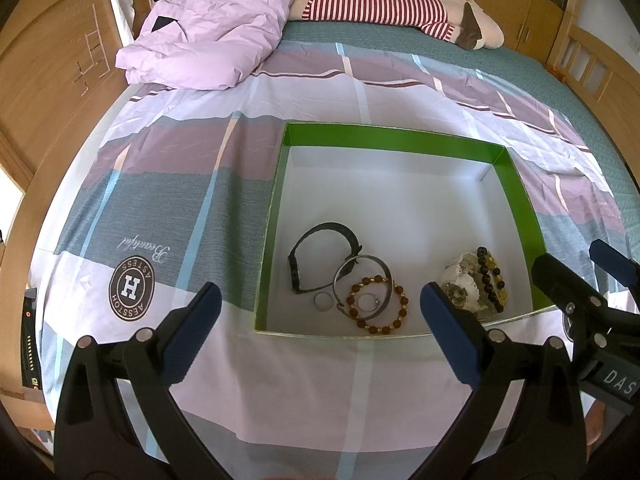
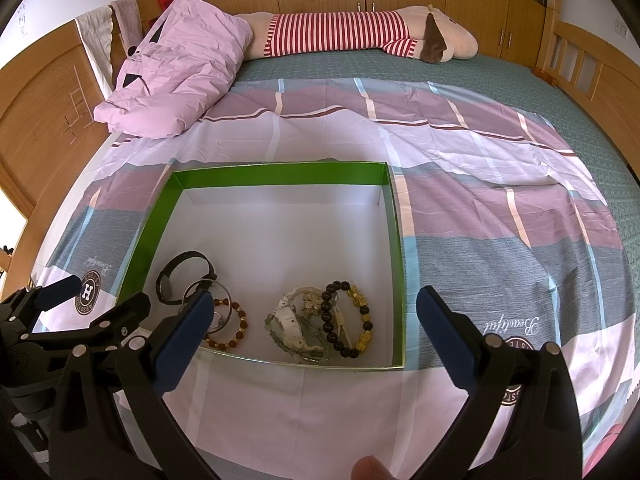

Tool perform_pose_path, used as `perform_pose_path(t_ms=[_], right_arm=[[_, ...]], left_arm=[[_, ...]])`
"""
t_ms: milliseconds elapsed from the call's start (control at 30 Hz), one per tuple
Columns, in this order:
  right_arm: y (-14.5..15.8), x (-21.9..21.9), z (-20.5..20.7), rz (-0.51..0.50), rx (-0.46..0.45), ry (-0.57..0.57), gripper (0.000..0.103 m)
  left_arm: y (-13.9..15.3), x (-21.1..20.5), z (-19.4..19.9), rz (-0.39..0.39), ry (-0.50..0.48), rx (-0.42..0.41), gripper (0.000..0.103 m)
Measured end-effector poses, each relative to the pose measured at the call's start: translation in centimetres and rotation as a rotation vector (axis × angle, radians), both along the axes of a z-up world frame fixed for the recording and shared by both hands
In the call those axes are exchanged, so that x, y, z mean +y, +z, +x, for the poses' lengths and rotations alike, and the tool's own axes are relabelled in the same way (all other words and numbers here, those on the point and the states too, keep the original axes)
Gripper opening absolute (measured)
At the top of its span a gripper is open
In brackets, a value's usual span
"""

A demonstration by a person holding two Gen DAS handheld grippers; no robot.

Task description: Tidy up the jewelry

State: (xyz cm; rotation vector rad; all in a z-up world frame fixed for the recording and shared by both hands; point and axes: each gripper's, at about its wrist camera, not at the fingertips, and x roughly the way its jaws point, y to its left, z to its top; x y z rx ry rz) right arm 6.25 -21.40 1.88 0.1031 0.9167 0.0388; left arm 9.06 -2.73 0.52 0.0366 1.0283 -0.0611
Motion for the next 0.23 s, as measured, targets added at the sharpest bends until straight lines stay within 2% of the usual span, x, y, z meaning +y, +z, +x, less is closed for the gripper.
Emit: perform_pose_path(t_ms=[100,233], right_arm=[[0.0,0.0,0.0,0.000,0.001,0.000,0.101],[0.8,-2.5,-0.1,-0.029,-0.060,-0.048,0.101]], left_arm=[[0.0,0.0,-0.1,-0.005,-0.021,0.022,0.101],[1.2,1.2,-1.0,0.065,0.007,-0.021,0.101]])
